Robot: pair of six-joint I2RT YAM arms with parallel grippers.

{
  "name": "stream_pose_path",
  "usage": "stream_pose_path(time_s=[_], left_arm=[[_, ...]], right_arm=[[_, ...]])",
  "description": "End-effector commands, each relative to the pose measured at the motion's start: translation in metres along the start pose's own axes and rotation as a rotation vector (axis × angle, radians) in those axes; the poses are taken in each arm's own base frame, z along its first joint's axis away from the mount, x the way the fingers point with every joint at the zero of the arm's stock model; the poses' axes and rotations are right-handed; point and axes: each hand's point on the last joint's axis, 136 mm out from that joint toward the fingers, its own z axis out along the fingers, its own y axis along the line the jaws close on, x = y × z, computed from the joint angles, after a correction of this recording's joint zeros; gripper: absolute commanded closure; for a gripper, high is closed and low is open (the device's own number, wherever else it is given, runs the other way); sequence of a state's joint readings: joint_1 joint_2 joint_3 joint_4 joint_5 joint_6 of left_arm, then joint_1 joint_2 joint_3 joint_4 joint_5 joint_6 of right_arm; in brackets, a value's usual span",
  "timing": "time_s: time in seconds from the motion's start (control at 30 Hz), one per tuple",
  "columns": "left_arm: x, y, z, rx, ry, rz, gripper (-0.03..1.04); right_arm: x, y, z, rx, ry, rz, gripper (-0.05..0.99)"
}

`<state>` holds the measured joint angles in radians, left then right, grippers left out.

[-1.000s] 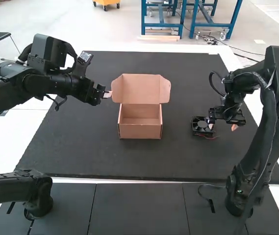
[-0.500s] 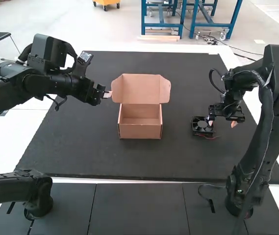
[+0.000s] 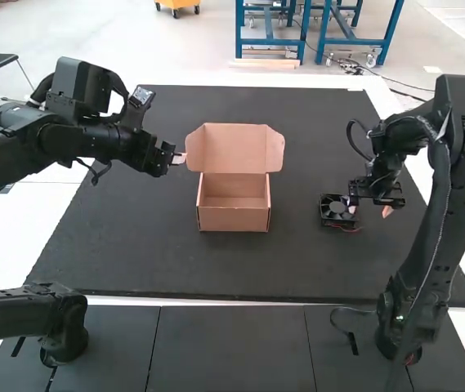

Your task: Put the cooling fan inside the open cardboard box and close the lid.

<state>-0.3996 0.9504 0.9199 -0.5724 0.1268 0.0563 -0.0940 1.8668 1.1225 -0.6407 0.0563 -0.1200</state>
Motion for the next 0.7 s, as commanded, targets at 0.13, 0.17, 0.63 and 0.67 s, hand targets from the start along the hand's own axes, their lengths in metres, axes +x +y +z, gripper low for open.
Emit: stream_pose_path(time_s=[0.13, 0.17, 0.63, 0.67], left_arm=[[-0.020, 0.002, -0.011, -0.014, -0.055, 0.016, 0.05], [-0.020, 0.002, -0.011, -0.013, -0.053, 0.015, 0.05], [-0.019, 0.002, -0.012, -0.014, -0.049, 0.014, 0.05], [-0.018, 0.002, -0.011, -0.014, -0.047, 0.014, 0.05]], right_arm=[[-0.012, 0.009, -0.003, -0.072, -0.021, 0.014, 0.62], [-0.013, 0.011, -0.003, -0.081, -0.024, 0.012, 0.68], [0.008, 0.024, -0.002, -0.132, 0.057, 0.028, 0.96], [0.012, 0.026, -0.004, -0.150, 0.076, 0.046, 0.96]])
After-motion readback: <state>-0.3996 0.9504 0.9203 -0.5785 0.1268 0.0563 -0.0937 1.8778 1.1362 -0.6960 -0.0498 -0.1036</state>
